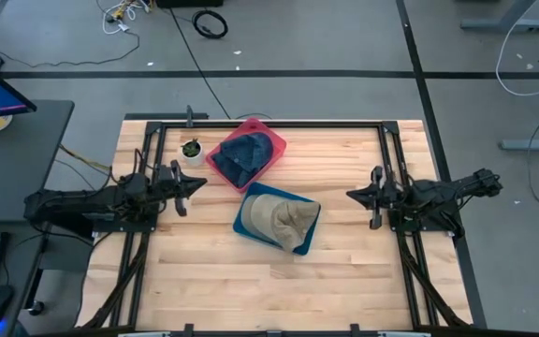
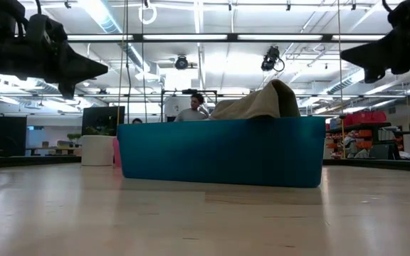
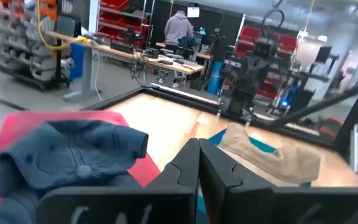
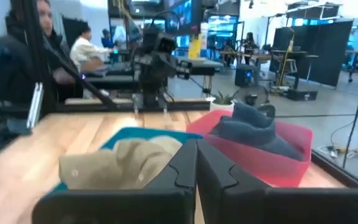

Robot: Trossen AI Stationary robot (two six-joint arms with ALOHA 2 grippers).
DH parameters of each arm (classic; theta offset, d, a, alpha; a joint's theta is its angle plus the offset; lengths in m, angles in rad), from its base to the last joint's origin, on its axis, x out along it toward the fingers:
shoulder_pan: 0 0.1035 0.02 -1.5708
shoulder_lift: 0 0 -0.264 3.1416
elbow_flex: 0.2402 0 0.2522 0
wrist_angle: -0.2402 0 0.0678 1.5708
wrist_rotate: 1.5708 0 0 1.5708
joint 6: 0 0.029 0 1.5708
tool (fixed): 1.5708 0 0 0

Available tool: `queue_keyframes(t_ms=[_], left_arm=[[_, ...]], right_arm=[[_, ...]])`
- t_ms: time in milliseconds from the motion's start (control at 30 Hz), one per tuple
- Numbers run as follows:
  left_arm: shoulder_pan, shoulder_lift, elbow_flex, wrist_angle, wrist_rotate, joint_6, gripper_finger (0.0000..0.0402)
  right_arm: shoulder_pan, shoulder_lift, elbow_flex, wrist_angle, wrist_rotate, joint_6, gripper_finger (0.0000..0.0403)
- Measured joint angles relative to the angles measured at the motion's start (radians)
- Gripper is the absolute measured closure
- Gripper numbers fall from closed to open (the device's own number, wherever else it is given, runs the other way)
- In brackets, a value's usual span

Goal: Pick & Place hat
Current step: Return to Home Position

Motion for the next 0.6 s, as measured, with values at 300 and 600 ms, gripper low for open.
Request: queue_keyframes(t_ms=[300, 600], left_arm=[[0.000, 0.000, -0.001, 0.000, -0.001, -0.043, 0.0384], [0.000, 0.000, -0.001, 0.000, -0.001, -0.043, 0.0383]], right_arm=[[0.000, 0.074, -0.004, -0.007, -0.115, -0.138, 0.0394], [0.000, 0.138, -0.004, -0.017, -0.187, -0.088, 0.0394]])
